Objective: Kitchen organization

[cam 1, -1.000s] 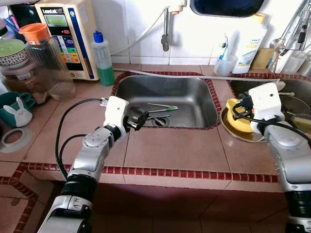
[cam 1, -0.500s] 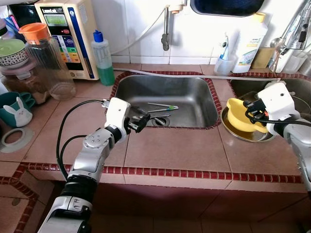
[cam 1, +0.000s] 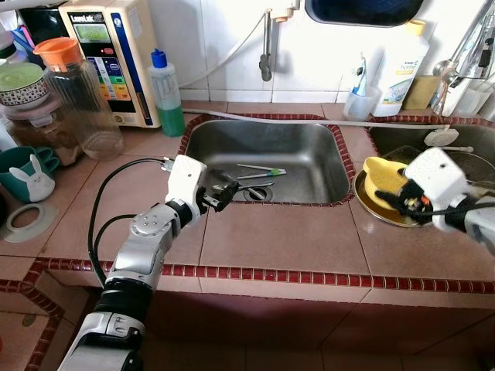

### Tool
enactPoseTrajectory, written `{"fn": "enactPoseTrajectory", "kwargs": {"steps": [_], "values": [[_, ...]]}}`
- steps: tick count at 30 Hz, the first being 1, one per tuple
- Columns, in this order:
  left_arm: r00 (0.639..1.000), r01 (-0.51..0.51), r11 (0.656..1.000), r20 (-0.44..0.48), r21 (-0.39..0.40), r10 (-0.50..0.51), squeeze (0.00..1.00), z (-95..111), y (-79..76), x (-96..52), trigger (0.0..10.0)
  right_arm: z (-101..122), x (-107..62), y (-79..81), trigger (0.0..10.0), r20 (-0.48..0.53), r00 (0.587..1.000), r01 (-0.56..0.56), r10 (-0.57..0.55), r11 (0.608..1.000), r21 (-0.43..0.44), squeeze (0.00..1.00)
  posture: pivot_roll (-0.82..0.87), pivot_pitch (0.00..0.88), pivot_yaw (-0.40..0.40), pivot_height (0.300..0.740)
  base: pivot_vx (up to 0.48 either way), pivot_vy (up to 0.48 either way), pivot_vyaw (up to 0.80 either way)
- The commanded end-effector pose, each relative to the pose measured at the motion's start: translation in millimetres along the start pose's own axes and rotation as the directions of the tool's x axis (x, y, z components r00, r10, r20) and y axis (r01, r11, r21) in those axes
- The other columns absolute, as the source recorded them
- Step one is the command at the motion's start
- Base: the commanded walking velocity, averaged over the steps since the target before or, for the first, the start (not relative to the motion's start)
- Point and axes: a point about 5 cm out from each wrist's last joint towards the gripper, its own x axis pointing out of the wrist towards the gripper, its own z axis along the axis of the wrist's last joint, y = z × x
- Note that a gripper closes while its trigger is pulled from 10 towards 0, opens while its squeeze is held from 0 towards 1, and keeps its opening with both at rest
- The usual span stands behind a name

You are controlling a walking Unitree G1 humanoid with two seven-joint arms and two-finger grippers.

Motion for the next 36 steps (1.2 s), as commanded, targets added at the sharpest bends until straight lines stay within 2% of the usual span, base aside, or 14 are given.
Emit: {"fn": "enactPoseTrajectory", "kwargs": {"steps": [1, 5, 11, 16, 18, 19, 23, 24, 25, 36], "values": [[1.0, 0.008, 1.0, 0.0, 0.01, -0.008, 0.0, 2, -0.1, -0.2, 10.0, 0, 0.2, 5.1, 10.0, 0.005, 0.999, -0.043, 0.043, 0.999, 0.021, 1.0, 0.07, 0.0, 0.052, 0.74, 0.0, 0.0, 0.0], [1.0, 0.011, 1.0, -0.002, 0.01, -0.011, 0.0, 2, -0.6, -0.6, 10.0, -12, 5.5, 11.9, 10.0, -0.03, 0.998, -0.053, 0.053, 0.998, 0.016, 1.0, 0.08, 0.0, 0.053, 0.74, 0.0, 0.0, 0.0], [1.0, 0.014, 1.0, -0.004, 0.009, -0.014, 0.0, 2, -0.9, -1.1, 10.0, -25, 12.1, 20.7, 10.0, -0.063, 0.995, -0.079, 0.083, 0.995, 0.054, 1.0, 0.08, 0.0, 0.055, 0.74, 0.0, 0.0, 0.0], [1.0, 0.015, 1.0, -0.005, 0.01, -0.015, 0.0, 2, -1.3, -1.2, 10.0, -32, 18.8, 23.8, 10.0, -0.08, 0.993, -0.077, 0.081, 0.996, 0.045, 1.0, 0.08, 0.0, 0.053, 0.74, 0.0, 0.0, 0.0], [1.0, 0.016, 1.0, -0.006, 0.009, -0.016, 0.0, 2, -1.4, -1.2, 10.0, -36, 22.2, 23.9, 10.0, -0.102, 0.993, -0.061, 0.061, 0.998, 0.002, 0.97, 0.08, 0.0, 0.053, 0.74, 0.0, 0.0, 0.0], [1.0, 0.016, 1.0, -0.006, 0.009, -0.015, 0.0, 2, -1.6, -1.2, 10.0, -36, 23.5, 24.4, 10.0, -0.102, 0.993, -0.061, 0.061, 0.998, 0.007, 0.0, 0.08, 0.0, 0.053, 0.74, 0.0, 0.0, 0.0], [1.0, 0.015, 1.0, -0.008, 0.007, -0.015, 0.0, 2, -1.9, -1.3, 10.0, -37, 27.0, 24.6, 10.0, -0.092, 0.994, -0.049, 0.051, 0.999, 0.022, 0.0, 0.08, 0.0, 0.052, 0.74, 0.0, 0.0, 0.0], [1.0, 0.015, 1.0, -0.008, 0.007, -0.015, 0.0, 2, -1.9, -1.4, 10.0, -36, 27.5, 24.4, 4.1, -0.088, 0.995, -0.044, 0.046, 0.999, 0.02, 0.0, 0.08, 0.0, 0.052, 0.74, 0.0, 0.0, 0.0], [1.0, 0.015, 1.0, -0.008, 0.006, -0.014, 0.0, 1, -1.9, -1.5, 10.0, -36, 29.1, 22.4, 0.0, -0.078, 0.997, -0.024, 0.026, 0.999, 0.026, 0.0, 0.08, 0.0, 0.052, 0.74, 0.0, 0.0, 0.0], [1.0, 0.016, 1.0, -0.01, 0.006, -0.016, 0.0, 2, -2.4, -1.4, 10.0, -31, 31.9, 18.4, 0.0, -0.052, 0.999, -0.002, 0.002, 1.0, 0.003, 0.0, 0.08, 0.0, 0.053, 0.74, 0.0, 0.0, 0.0]]}}
